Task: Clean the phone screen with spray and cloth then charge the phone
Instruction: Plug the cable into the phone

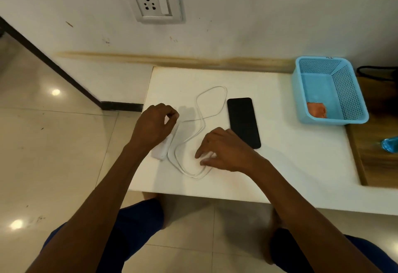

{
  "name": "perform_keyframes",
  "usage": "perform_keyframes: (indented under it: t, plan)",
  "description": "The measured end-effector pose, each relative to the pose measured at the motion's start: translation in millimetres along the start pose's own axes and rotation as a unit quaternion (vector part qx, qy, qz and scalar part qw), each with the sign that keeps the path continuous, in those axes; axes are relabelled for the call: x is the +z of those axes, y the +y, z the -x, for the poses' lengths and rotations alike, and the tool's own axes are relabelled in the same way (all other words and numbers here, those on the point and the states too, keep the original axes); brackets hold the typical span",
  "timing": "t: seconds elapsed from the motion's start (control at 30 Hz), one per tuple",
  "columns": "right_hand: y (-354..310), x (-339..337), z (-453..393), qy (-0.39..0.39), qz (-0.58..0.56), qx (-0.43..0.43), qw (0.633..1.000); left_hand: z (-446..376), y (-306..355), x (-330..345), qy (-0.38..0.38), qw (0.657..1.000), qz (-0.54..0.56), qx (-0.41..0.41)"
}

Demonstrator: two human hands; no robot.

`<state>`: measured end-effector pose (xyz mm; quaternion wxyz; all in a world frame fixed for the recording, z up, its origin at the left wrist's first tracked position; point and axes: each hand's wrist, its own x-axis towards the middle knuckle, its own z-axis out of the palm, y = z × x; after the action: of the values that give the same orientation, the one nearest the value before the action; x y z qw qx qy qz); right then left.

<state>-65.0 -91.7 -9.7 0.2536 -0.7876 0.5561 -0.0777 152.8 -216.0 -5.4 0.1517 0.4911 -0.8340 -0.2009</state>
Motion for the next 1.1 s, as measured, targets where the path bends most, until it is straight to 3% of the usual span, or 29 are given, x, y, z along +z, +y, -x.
perform_keyframes:
  t: [0.17,0.37,0.5,0.7,0.83,1.1]
  plan:
    - [-5.1,1.2,-0.9,-0.052,0.030,-0.029,0.998,3.7,-1.0,-2.9,0.004,1.000,-0.001,0.021]
    - [-7.0,-0.2,-2.0,-0.036,0.043,-0.043,0.998,4.1,-1.5,-5.5,0.014,1.000,0.004,0.025]
    - [0.6,-12.8,-0.5,0.050,-0.050,-0.016,0.997,2.7,2.6,-7.3,0.064,0.998,0.025,0.003]
    - [23.7,-29.3,5.7,0.248,-0.058,0.079,0.964,-0.3,15.0,-8.9,0.162,0.981,0.104,-0.032]
    - [37.0,-36.6,9.0,0.274,-0.032,0.122,0.953,1.4,20.1,-4.6,0.130,0.989,0.071,-0.007]
    - [44.8,-39.5,25.0,0.238,-0.052,0.083,0.966,-4.0,30.5,8.3,0.014,0.999,0.018,0.027]
